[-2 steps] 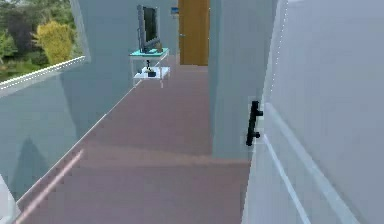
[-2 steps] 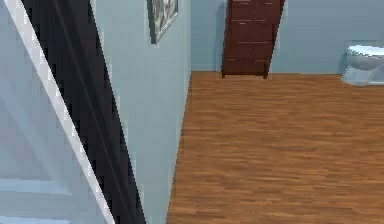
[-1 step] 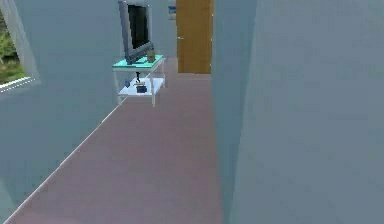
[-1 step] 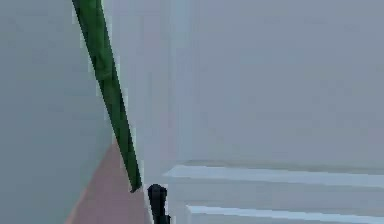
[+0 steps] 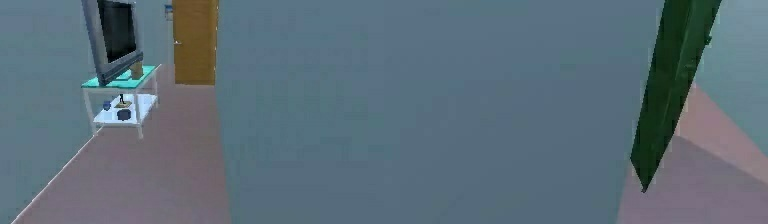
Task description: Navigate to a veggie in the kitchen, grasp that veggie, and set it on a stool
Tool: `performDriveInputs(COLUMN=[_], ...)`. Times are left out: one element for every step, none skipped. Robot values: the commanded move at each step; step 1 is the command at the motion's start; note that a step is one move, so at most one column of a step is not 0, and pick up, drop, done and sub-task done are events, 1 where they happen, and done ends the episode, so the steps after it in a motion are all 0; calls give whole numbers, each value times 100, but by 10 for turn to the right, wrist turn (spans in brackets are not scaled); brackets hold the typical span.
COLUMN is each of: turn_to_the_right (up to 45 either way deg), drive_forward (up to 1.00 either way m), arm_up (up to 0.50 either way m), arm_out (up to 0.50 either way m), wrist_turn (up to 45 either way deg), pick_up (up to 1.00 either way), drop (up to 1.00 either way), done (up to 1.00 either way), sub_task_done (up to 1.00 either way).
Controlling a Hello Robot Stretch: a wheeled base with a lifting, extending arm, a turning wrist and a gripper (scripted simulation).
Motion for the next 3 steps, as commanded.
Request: performDriveInputs(turn_to_the_right=[0,0,0], drive_forward=[100,100,100], arm_up=[0,0,0], arm_out=[0,0,0], wrist_turn=[0,0,0], pick_up=[0,0,0], drop=[0,0,0], done=[0,0,0], sub_task_done=[0,0,0])
